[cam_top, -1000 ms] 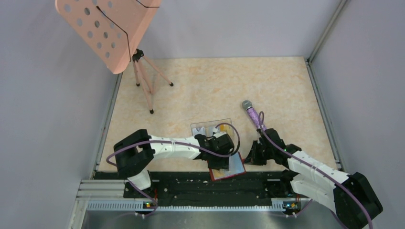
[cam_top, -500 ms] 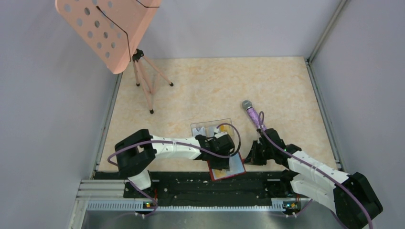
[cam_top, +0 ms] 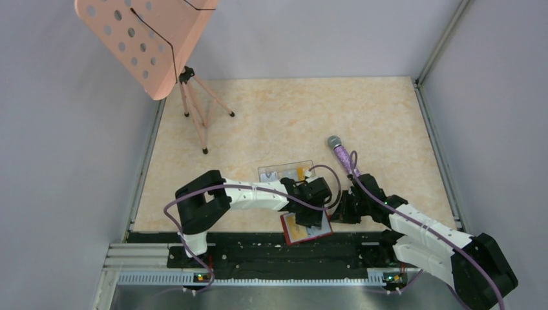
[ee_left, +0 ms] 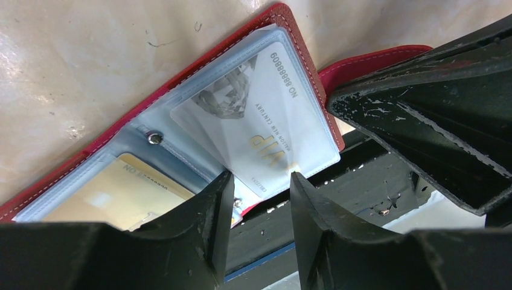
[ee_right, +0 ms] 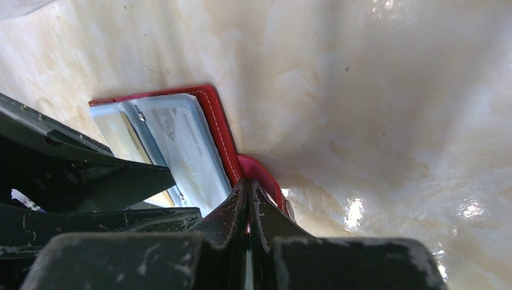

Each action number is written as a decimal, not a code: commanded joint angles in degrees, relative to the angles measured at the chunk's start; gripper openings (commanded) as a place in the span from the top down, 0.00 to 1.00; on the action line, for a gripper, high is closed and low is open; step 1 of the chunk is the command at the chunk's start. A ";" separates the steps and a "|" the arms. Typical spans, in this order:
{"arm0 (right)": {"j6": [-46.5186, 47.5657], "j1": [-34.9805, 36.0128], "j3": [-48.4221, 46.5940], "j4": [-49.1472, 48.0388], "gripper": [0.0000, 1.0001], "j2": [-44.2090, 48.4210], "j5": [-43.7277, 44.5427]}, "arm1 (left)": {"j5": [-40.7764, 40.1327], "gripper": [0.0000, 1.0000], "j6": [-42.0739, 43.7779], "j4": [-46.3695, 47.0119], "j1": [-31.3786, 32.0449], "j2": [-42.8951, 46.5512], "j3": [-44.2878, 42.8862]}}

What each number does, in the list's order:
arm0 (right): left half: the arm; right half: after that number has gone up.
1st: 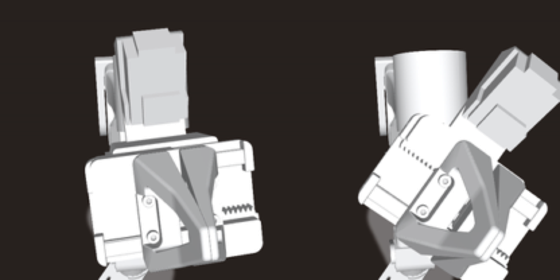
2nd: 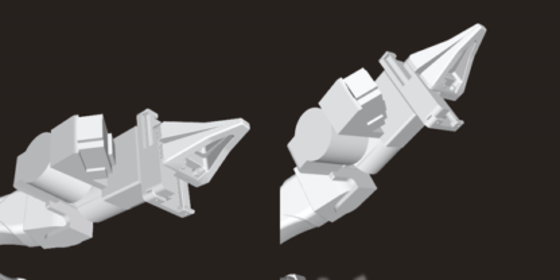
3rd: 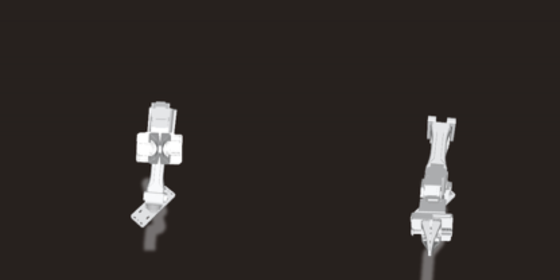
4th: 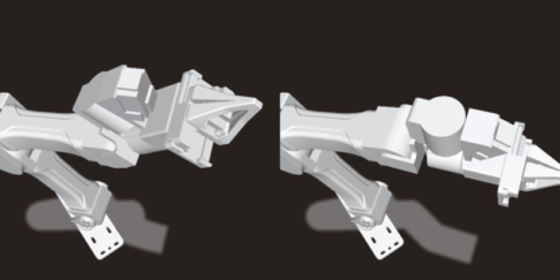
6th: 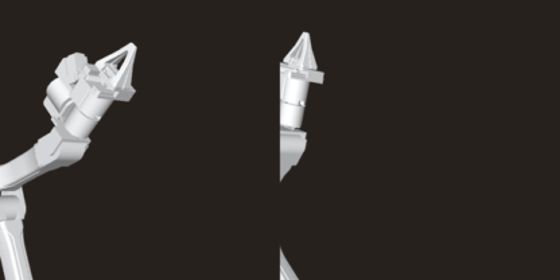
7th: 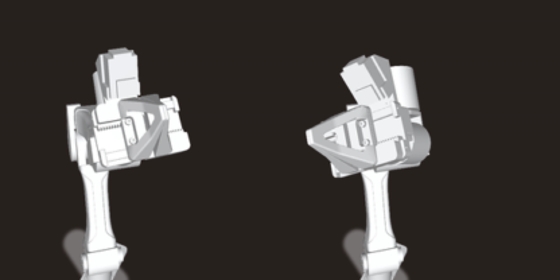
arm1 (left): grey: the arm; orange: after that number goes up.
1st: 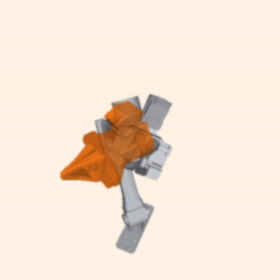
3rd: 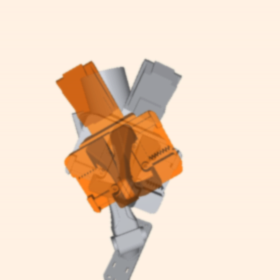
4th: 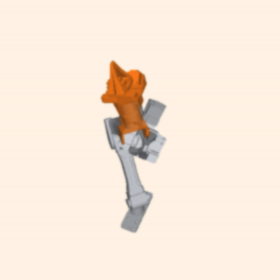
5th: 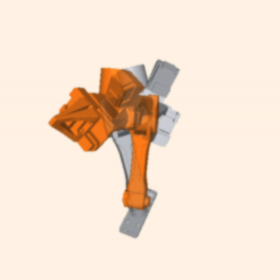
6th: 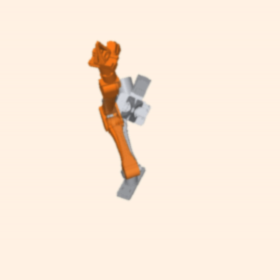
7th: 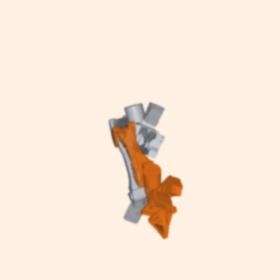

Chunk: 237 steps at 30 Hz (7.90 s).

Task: Put the credit cards into the card holder
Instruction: Insert the credit card into the card holder, then turn over the card holder at the corner of the board, then pick up the credit card from the storage box.

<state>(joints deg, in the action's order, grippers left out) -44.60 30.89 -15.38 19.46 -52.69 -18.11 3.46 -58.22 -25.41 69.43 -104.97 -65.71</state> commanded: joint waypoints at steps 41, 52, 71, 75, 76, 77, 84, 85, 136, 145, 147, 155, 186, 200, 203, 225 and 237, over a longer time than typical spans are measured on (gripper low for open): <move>-10.34 15.17 -4.58 -12.41 0.98 -6.61 0.74 | 15.25 0.63 -6.95 26.51 -15.20 20.67 30.64; -12.14 15.24 -2.31 -13.32 0.98 -8.95 3.56 | 14.51 0.61 -2.14 20.75 -15.20 13.00 21.26; -13.88 16.29 -0.76 -23.39 1.00 -18.46 0.61 | 11.14 0.60 -4.30 17.77 -13.92 22.14 29.11; -13.81 16.28 -0.91 -21.58 1.00 -18.69 1.58 | 11.47 0.60 -4.18 18.95 -12.83 19.58 27.99; -13.80 16.27 -0.91 -21.31 1.00 -18.73 1.73 | 11.54 0.61 -4.14 19.50 -12.53 19.13 27.73; -13.72 16.30 -0.95 -21.14 1.00 -18.65 1.83 | 11.53 0.63 -4.08 19.86 -12.26 18.88 27.49; -13.48 16.28 -0.99 -20.81 1.00 -18.68 1.76 | 7.43 0.65 -1.75 11.08 -10.05 18.25 21.96; -13.43 16.23 -1.04 -20.80 1.00 -18.69 1.76 | 6.37 0.62 -1.39 9.02 -9.63 18.22 20.81; -11.07 16.34 -4.80 -14.69 1.00 -15.85 1.86 | -1.18 1.00 4.61 -4.43 -5.44 12.96 7.35; -10.70 16.29 -9.20 -5.03 0.93 -3.96 6.62 | 0.59 0.85 4.17 -2.29 -5.44 12.83 6.01; -10.55 16.16 -9.73 -3.17 0.90 -2.07 7.72 | 0.43 0.82 4.41 -2.93 -5.44 12.51 5.42; -10.09 15.80 -9.03 -0.85 0.85 -0.56 8.46 | 1.39 0.64 5.19 -3.24 -5.44 11.71 4.32; -7.35 8.85 -8.75 7.53 0.49 9.39 4.58 | 15.71 0.65 3.39 15.00 -5.33 9.90 7.19; -6.21 8.83 -7.33 9.40 0.87 5.51 7.25 | 8.01 0.62 4.49 5.32 -5.38 12.14 6.83; -5.27 8.89 -8.41 14.09 0.85 5.18 10.69 | 1.42 0.60 5.52 -1.69 -5.31 13.45 5.06; 2.20 8.01 -24.48 13.72 0.37 -2.83 13.43 | 14.01 0.51 8.72 11.16 -25.72 31.88 16.69; 8.13 6.20 -42.48 3.93 0.39 -26.28 3.89 | 18.20 0.54 20.44 -1.81 -42.62 26.51 8.96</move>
<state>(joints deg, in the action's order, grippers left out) -39.55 37.58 -51.59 29.19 -73.21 -10.35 20.40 -44.58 -21.67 28.64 -75.35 -51.90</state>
